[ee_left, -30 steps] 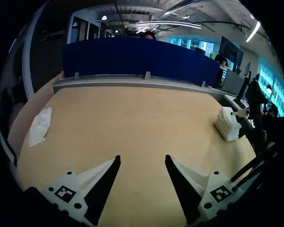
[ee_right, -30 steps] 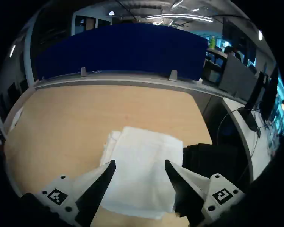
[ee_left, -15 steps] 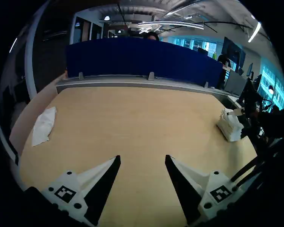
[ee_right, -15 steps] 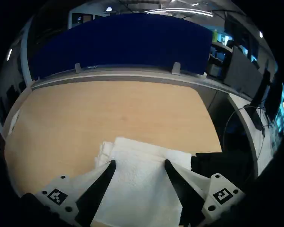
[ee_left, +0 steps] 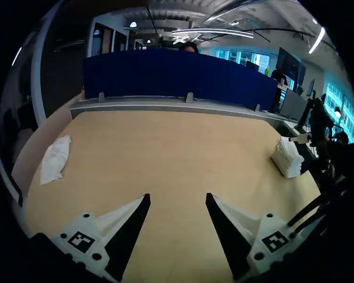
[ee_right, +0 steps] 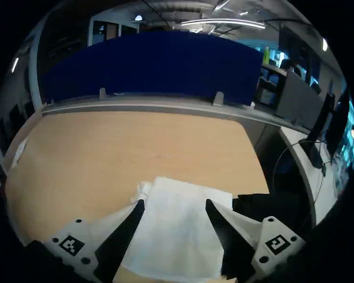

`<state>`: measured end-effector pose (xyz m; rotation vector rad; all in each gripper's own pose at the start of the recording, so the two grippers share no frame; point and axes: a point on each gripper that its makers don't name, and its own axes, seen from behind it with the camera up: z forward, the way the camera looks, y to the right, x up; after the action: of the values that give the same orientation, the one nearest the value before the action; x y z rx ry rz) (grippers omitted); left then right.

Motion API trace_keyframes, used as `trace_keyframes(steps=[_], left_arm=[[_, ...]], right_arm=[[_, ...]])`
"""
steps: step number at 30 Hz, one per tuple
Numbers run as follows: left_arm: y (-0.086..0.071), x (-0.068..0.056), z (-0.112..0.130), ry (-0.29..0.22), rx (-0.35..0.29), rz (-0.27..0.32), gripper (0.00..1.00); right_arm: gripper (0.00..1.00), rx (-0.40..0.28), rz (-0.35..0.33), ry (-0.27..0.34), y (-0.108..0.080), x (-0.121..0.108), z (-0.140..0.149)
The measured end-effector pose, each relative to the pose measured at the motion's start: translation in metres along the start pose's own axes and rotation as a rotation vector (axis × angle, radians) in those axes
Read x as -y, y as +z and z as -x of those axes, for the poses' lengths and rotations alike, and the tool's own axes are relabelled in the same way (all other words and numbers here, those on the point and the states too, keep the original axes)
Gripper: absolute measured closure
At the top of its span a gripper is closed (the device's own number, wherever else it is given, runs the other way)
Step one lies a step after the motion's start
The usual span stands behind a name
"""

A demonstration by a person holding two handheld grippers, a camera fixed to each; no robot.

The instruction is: Fold towel

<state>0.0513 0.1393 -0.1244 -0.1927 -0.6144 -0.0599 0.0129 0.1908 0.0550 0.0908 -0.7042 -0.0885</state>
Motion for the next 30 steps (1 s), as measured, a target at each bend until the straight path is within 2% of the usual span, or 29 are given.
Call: trace_keyframes(steps=[9, 17, 20, 26, 30], left_arm=[[0.005, 0.008, -0.009, 0.012, -0.026, 0.02, 0.13], [0.009, 0.01, -0.016, 0.029, -0.055, 0.044, 0.13], [0.011, 0.01, -0.019, 0.032, -0.071, 0.05, 0.13], [0.012, 0.02, -0.032, 0.032, -0.136, 0.043, 0.13], [0.012, 0.029, -0.045, 0.031, -0.199, 0.028, 0.13]], right_arm=[[0.0, -0.122, -0.028, -0.019, -0.072, 0.07, 0.001], [0.0, -0.296, -0.023, 0.051, -0.127, 0.134, -0.011], [0.0, -0.373, -0.027, 0.057, -0.145, 0.158, -0.019], [0.0, -0.504, -0.005, 0.047, -0.172, 0.192, -0.034], [0.0, -0.529, -0.004, 0.046, -0.177, 0.212, -0.037]])
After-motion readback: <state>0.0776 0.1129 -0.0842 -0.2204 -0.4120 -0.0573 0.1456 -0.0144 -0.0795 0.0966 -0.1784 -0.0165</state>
